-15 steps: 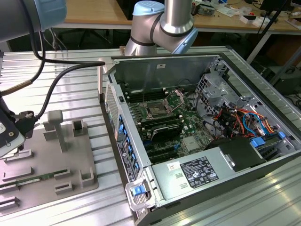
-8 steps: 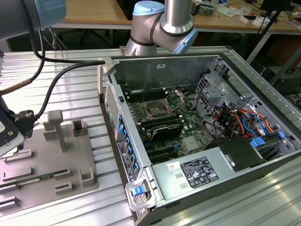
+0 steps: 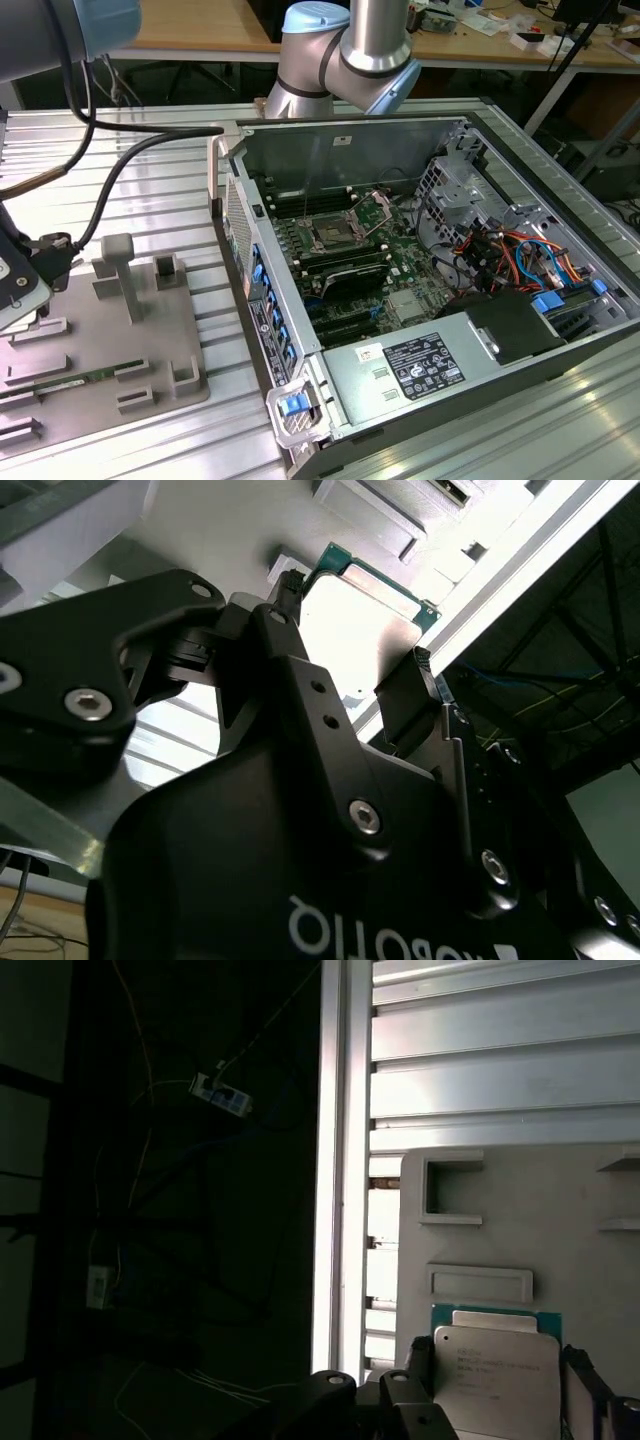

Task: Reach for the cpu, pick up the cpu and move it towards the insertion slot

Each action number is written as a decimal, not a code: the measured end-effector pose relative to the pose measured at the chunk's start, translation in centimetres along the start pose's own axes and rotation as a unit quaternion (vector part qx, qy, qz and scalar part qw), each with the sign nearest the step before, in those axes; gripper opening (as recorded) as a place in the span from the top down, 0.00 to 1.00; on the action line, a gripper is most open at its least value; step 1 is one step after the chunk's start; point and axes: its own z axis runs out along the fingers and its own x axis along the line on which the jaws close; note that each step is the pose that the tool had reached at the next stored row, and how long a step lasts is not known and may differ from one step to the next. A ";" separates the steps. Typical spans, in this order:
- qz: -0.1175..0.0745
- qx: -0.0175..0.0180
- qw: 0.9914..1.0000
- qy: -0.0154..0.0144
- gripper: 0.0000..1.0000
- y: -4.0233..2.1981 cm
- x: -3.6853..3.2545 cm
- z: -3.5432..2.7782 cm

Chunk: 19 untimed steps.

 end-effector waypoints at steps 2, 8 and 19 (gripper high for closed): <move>0.000 0.000 1.000 0.000 0.45 0.01 0.00 -0.07; 0.000 0.000 1.000 0.000 0.45 0.03 0.00 -0.41; 0.000 0.000 1.000 0.000 0.45 0.03 0.00 -0.45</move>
